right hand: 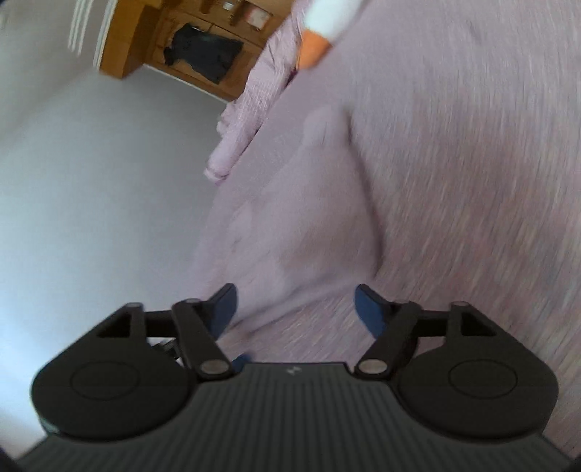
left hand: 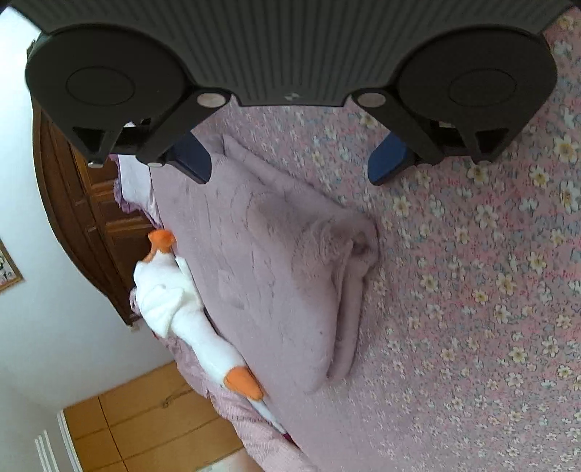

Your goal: Fold small clothes

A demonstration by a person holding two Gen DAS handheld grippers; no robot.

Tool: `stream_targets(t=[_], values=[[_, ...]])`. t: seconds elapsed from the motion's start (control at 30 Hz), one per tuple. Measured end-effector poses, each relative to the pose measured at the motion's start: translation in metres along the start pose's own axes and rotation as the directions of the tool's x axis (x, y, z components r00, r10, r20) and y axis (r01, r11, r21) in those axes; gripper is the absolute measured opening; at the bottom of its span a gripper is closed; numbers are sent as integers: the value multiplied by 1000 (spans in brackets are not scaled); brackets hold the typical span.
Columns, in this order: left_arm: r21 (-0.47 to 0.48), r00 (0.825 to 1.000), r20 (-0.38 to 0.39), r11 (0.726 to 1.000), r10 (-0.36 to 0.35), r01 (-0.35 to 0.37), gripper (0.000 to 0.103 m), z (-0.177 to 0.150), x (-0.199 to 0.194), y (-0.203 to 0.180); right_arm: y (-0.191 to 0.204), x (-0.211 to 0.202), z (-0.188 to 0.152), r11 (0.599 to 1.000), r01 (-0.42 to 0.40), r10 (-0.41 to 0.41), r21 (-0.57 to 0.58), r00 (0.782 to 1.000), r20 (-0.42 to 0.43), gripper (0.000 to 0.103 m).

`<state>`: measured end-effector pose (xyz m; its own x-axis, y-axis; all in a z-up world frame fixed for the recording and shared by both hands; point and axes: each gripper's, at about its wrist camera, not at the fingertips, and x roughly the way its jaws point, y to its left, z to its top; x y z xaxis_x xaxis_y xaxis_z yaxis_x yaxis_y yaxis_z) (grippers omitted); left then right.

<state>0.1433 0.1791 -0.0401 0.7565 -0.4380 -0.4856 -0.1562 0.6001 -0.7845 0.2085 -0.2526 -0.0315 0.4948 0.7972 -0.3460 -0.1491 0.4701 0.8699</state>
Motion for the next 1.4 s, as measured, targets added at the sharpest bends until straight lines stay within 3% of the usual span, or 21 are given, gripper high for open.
stream_targets(t=[0.1,0.27,0.4,0.47,0.5,0.63,0.77,1.0,1.13,1.2,1.33,1.37,1.4], values=[[-18,1000,19,1000,-6,7,97,13,12,2,8,13,-19,999,-40,41,18,998,-41,77],[52,999,29,999,15,-16,98,27,35,-8,22,35,-33,999,-49,49,2,996,-79,77],[62,998,62,998,7,-11,96,31,42,-7,21,52,-41,997,-54,57,48,996,-65,77],[62,995,88,997,37,-42,76,32,41,-6,17,62,-43,992,-69,72,103,997,-29,77],[60,992,95,994,83,-89,48,33,42,-6,15,67,-45,988,-74,75,135,997,-7,79],[-41,993,88,997,73,-69,41,39,37,-2,24,92,-53,965,-107,91,239,993,74,86],[-65,994,84,995,76,-70,39,45,30,-21,29,118,-60,919,-117,91,376,992,85,85],[-166,996,55,984,68,-58,38,63,29,-35,30,133,-62,882,-128,34,453,977,210,85],[-210,997,57,977,44,-32,37,67,25,-37,34,146,-58,869,-114,-2,481,972,234,85],[-227,998,57,974,34,-20,37,69,23,-37,38,148,-63,868,-114,-28,483,961,276,85],[-223,997,65,975,36,-21,36,71,13,-34,33,148,-74,840,-188,-24,509,925,380,83],[-223,997,65,975,34,-19,36,72,11,-33,31,147,-76,840,-197,-23,506,919,394,80],[-221,998,63,975,28,-13,36,71,10,-31,30,148,-77,843,-185,-31,504,920,390,69]])
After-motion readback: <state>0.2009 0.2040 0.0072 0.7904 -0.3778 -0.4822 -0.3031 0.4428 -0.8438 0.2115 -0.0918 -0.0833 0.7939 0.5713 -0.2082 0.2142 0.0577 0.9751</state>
